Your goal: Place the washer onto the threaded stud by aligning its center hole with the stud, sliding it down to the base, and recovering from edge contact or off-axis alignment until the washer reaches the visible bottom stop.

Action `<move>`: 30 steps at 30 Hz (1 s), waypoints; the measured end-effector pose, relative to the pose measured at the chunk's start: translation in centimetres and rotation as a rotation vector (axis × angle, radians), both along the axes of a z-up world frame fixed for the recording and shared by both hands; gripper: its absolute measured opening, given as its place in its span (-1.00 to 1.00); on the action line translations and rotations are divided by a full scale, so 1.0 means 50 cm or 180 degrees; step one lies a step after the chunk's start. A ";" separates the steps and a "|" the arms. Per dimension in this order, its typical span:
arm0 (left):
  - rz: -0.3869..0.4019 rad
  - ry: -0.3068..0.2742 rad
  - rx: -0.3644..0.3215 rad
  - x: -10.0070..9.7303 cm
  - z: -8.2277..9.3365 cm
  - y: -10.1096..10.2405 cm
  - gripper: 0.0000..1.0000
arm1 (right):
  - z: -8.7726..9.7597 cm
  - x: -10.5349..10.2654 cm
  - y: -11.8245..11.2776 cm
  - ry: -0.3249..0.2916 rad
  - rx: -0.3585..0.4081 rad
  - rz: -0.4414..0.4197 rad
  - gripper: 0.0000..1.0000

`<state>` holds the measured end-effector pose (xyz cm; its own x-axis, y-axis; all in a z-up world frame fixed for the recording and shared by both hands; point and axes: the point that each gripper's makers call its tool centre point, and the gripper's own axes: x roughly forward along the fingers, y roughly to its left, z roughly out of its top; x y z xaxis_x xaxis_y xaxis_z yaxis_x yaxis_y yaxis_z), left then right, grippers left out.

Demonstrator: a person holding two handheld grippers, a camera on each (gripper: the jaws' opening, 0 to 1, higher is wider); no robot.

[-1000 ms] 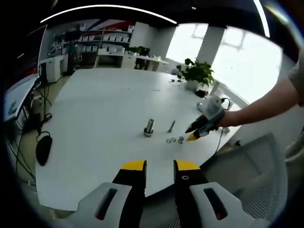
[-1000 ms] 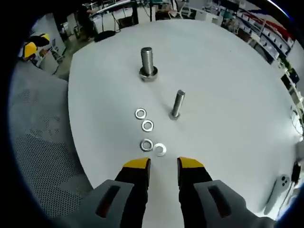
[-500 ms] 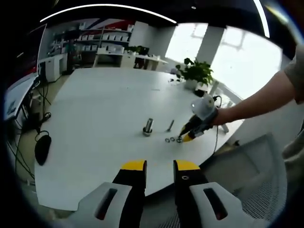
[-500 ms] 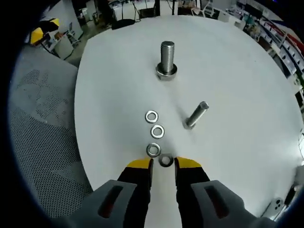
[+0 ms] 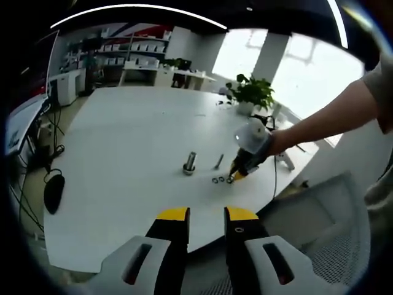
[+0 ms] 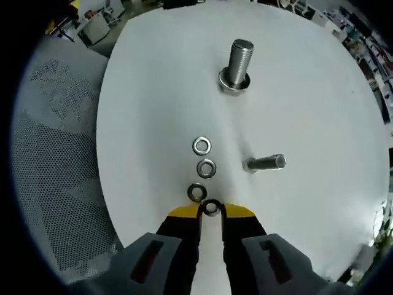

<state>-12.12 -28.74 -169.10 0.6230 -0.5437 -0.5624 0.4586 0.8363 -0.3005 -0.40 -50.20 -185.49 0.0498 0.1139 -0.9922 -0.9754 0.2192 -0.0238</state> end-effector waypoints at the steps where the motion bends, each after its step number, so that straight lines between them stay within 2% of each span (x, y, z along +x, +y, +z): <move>1: 0.0004 0.0000 -0.0002 0.000 0.000 0.000 -0.60 | 0.000 0.000 -0.001 0.0010 -0.0074 -0.0051 -0.71; 4: 0.0022 -0.0007 -0.0007 0.001 0.001 0.002 -0.60 | -0.002 0.003 -0.001 0.0055 -0.0261 -0.0354 -0.72; 9: 0.0029 -0.0012 -0.0007 0.002 0.001 0.003 -0.61 | -0.001 0.002 -0.001 0.0053 -0.0292 -0.0309 -0.72; 23: 0.0047 -0.0040 -0.0023 0.003 0.005 0.005 -0.61 | -0.001 0.004 -0.004 -0.0027 0.0115 -0.0548 -0.72; 28: 0.0071 -0.0052 -0.0050 0.005 0.009 0.006 -0.61 | -0.002 0.004 -0.002 -0.0086 0.0318 -0.0295 -0.71; 30: 0.0026 -0.0044 0.0042 0.003 0.004 0.004 -0.61 | -0.001 0.001 -0.001 -0.0083 0.0331 -0.0215 -0.70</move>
<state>-11.99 -28.54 -168.92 0.6351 -0.5312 -0.5608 0.4557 0.8439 -0.2832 -0.35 -50.26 -185.55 0.0864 0.2117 -0.9735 -0.9577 0.2870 -0.0226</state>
